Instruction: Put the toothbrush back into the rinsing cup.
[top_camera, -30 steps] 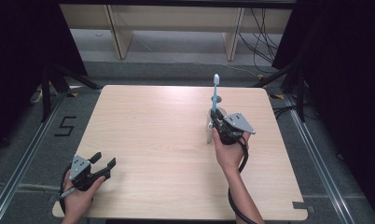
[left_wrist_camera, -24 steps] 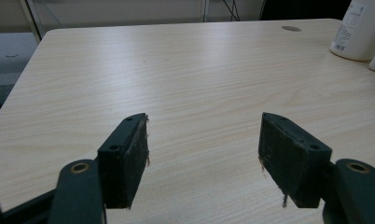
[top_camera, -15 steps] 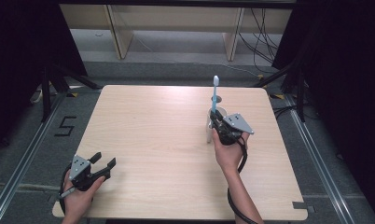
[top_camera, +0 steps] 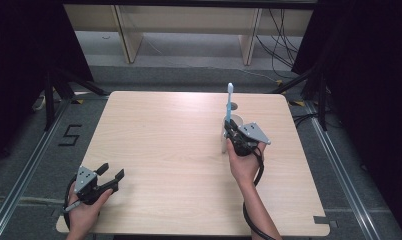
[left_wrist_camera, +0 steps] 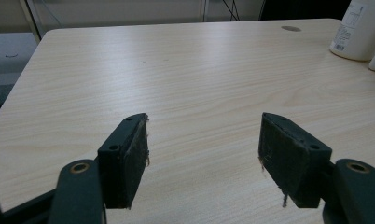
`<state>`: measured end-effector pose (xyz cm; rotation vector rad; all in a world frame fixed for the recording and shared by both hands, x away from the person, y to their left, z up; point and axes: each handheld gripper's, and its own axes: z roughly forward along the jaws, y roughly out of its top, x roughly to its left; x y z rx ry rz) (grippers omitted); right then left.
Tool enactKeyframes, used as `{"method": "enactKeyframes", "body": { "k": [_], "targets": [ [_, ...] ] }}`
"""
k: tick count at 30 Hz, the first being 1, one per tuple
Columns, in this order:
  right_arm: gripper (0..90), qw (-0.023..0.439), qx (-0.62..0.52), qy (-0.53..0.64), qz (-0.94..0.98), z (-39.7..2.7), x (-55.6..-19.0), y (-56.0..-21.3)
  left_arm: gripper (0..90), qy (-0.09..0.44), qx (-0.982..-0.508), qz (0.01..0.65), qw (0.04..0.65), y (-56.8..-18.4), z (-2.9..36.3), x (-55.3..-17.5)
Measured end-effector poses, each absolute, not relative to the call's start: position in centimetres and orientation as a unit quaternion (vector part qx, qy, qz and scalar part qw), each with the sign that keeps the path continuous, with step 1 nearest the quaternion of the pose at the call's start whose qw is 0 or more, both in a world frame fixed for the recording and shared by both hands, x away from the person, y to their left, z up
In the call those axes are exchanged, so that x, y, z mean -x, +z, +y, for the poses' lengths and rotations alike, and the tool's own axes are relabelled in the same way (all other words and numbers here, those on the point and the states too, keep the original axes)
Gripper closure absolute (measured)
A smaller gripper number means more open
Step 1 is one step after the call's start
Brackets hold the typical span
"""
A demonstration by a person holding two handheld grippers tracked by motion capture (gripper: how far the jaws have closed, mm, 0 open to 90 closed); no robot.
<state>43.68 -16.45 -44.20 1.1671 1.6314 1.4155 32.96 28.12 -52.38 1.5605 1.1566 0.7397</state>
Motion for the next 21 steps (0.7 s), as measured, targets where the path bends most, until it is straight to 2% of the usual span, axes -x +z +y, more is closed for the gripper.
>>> {"method": "enactKeyframes", "body": {
  "k": [19, 21],
  "targets": [
    [79.2, 0.331, -0.457, 0.533, 0.63, -16.48, -43.7, -44.67, 32.7, 0.306, -0.65, 0.481, 0.502, -52.32, 28.1, -32.9],
    [79.2, 0.343, -0.449, 0.532, 0.631, -16.6, -43.82, -44.74, 32.7, 0.306, -0.65, 0.482, 0.501, -52.31, 28.1, -32.9]
  ]
}}
